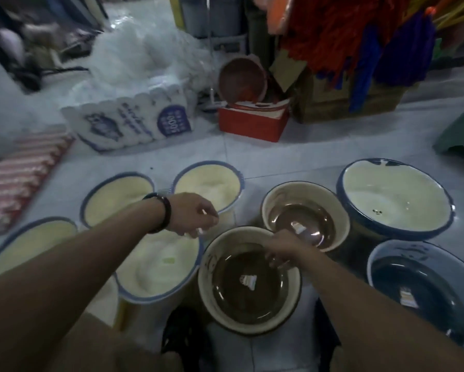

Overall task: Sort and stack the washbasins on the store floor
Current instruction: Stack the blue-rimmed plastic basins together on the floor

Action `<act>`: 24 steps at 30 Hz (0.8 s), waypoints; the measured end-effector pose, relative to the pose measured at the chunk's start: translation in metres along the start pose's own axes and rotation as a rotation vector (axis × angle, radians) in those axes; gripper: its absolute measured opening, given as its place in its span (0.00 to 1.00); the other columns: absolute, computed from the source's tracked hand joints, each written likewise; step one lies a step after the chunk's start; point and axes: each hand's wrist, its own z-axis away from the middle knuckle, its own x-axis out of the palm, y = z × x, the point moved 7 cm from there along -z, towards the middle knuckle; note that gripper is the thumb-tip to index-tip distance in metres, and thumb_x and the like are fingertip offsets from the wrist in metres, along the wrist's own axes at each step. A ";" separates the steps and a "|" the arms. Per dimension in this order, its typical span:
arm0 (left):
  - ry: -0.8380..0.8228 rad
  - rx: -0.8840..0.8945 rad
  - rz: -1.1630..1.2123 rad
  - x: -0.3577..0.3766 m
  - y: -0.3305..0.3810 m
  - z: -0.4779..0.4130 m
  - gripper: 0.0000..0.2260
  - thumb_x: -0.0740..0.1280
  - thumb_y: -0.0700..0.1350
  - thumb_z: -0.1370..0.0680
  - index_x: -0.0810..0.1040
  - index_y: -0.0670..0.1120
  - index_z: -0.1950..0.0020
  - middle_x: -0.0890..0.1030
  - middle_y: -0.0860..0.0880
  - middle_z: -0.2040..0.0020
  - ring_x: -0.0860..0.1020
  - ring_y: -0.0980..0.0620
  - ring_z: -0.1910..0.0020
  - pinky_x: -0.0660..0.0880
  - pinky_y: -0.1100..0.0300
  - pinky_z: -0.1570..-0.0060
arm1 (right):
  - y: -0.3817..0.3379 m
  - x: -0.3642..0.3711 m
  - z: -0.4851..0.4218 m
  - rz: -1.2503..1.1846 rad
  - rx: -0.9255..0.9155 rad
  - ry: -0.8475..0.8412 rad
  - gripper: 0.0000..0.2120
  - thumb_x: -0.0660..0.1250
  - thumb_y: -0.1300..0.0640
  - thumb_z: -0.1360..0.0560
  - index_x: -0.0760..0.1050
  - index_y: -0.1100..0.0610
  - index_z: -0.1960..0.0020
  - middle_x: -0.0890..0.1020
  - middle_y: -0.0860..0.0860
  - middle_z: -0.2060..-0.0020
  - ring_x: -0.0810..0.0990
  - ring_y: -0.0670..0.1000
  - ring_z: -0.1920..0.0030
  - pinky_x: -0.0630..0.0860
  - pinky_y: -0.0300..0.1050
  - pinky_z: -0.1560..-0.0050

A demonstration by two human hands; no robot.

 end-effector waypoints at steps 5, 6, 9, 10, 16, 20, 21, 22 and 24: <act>-0.042 -0.174 0.025 0.031 -0.083 0.059 0.16 0.63 0.58 0.17 0.77 0.54 0.32 0.83 0.53 0.42 0.86 0.53 0.49 0.83 0.52 0.47 | -0.044 0.063 0.027 0.115 -0.057 -0.094 0.08 0.66 0.50 0.17 0.78 0.54 0.48 0.81 0.52 0.58 0.75 0.49 0.67 0.72 0.42 0.65; -0.046 -0.202 0.067 0.034 -0.099 0.068 0.16 0.63 0.57 0.17 0.77 0.54 0.31 0.83 0.53 0.42 0.85 0.52 0.48 0.84 0.53 0.49 | -0.052 0.075 0.030 0.122 -0.081 -0.104 0.06 0.65 0.52 0.17 0.78 0.53 0.48 0.80 0.52 0.57 0.74 0.48 0.68 0.71 0.42 0.66; -0.025 -0.236 0.123 0.041 -0.132 0.080 0.16 0.64 0.56 0.17 0.78 0.54 0.31 0.83 0.53 0.43 0.85 0.52 0.49 0.83 0.54 0.50 | -0.066 0.113 0.026 0.138 -0.128 -0.116 0.08 0.63 0.53 0.18 0.79 0.54 0.45 0.82 0.56 0.55 0.78 0.51 0.65 0.73 0.45 0.66; 0.009 -0.236 0.131 0.042 -0.142 0.079 0.16 0.64 0.56 0.17 0.78 0.55 0.31 0.83 0.54 0.44 0.85 0.53 0.49 0.83 0.54 0.49 | -0.072 0.127 0.023 0.153 -0.162 -0.114 0.09 0.63 0.54 0.19 0.80 0.56 0.44 0.83 0.57 0.54 0.79 0.54 0.62 0.75 0.47 0.64; -0.253 -0.343 0.336 0.051 -0.222 0.076 0.20 0.64 0.59 0.17 0.73 0.53 0.27 0.84 0.51 0.41 0.87 0.51 0.49 0.83 0.50 0.43 | -0.081 0.185 -0.028 0.161 -0.194 -0.051 0.08 0.67 0.56 0.19 0.81 0.59 0.46 0.87 0.60 0.54 0.87 0.58 0.59 0.83 0.50 0.63; -0.223 -0.402 0.314 0.038 -0.247 0.060 0.21 0.62 0.59 0.16 0.71 0.54 0.25 0.83 0.51 0.42 0.85 0.51 0.47 0.82 0.51 0.42 | -0.085 0.198 -0.073 0.161 -0.123 -0.016 0.04 0.68 0.56 0.19 0.76 0.53 0.44 0.86 0.57 0.53 0.87 0.58 0.53 0.85 0.55 0.55; -0.212 -0.393 0.277 0.038 -0.246 0.051 0.21 0.62 0.59 0.16 0.71 0.54 0.25 0.82 0.51 0.42 0.85 0.51 0.47 0.82 0.51 0.41 | -0.092 0.199 -0.087 0.165 -0.123 -0.014 0.05 0.69 0.56 0.19 0.75 0.51 0.45 0.85 0.57 0.52 0.87 0.59 0.52 0.84 0.54 0.56; -0.191 -0.372 0.260 0.037 -0.244 0.041 0.21 0.62 0.60 0.17 0.72 0.55 0.26 0.82 0.52 0.42 0.84 0.52 0.46 0.82 0.51 0.41 | -0.100 0.199 -0.098 0.170 -0.123 -0.008 0.07 0.70 0.57 0.20 0.74 0.50 0.45 0.84 0.56 0.51 0.86 0.59 0.52 0.84 0.53 0.55; -0.153 -0.319 0.292 0.036 -0.237 0.029 0.21 0.62 0.60 0.17 0.72 0.55 0.26 0.82 0.52 0.42 0.84 0.53 0.47 0.81 0.51 0.41 | -0.112 0.199 -0.125 0.205 -0.107 0.011 0.10 0.73 0.57 0.22 0.74 0.53 0.44 0.82 0.55 0.50 0.84 0.56 0.53 0.85 0.53 0.53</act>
